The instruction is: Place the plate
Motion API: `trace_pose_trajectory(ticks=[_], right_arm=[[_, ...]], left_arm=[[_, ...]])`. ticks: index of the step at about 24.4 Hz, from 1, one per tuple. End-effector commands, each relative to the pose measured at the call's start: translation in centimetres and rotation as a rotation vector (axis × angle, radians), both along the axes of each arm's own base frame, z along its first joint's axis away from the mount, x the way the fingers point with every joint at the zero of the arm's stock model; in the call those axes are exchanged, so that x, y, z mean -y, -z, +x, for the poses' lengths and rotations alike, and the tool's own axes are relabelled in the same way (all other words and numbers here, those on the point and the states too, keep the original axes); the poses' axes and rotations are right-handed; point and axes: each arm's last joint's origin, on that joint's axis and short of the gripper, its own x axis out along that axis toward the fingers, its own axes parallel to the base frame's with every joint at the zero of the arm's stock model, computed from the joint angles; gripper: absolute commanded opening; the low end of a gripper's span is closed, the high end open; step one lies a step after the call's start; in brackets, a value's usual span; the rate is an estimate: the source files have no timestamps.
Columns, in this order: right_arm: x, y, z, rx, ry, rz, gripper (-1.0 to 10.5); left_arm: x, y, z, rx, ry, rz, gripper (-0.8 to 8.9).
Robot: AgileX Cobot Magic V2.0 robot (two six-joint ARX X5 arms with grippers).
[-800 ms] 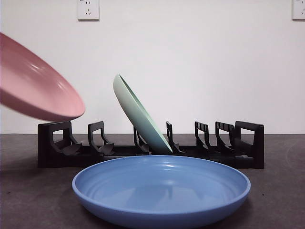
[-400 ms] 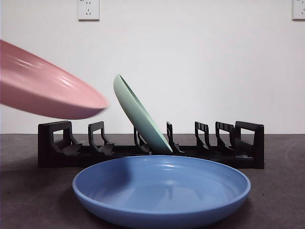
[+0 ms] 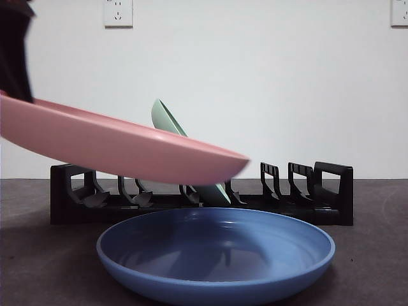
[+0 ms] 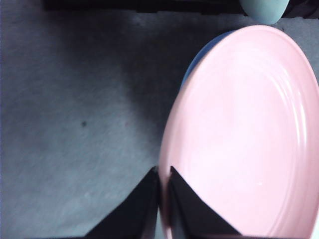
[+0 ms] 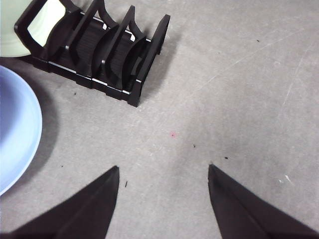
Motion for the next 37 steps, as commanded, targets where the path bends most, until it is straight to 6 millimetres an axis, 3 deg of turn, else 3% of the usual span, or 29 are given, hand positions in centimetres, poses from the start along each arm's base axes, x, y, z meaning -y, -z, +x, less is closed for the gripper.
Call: trace_pose_trajectory(ticks=[1, 15, 29, 31, 34, 37], right_arm=[[-0.1, -0.1, 0.2, 0.006, 0.0, 0.005, 2.8], [-0.1, -0.1, 0.2, 0.004, 0.013, 0.019, 2.8], [-0.1, -0.1, 0.2, 0.005, 0.014, 0.019, 2.8], [-0.1, -0.1, 0.2, 0.005, 0.014, 0.019, 2.8], [-0.1, -0.1, 0.2, 0.004, 0.014, 0.019, 2.8], [-0.1, -0.1, 0.2, 0.004, 0.013, 0.02, 2.8]], left_arm=[[1.5, 0.7, 1.1, -0.006, 0.023, -0.01, 0.14], [5.9, 5.4, 4.5, -0.063, 0.08, 0.019, 0.14], [7.0, 8.2, 5.7, -0.124, 0.086, 0.062, 0.37], [7.0, 8.2, 5.7, -0.123, 0.093, 0.066, 0.98], [7.0, 8.0, 5.7, -0.122, 0.106, 0.073, 3.11], [6.0, 6.0, 5.5, -0.083, 0.163, 0.107, 3.22]])
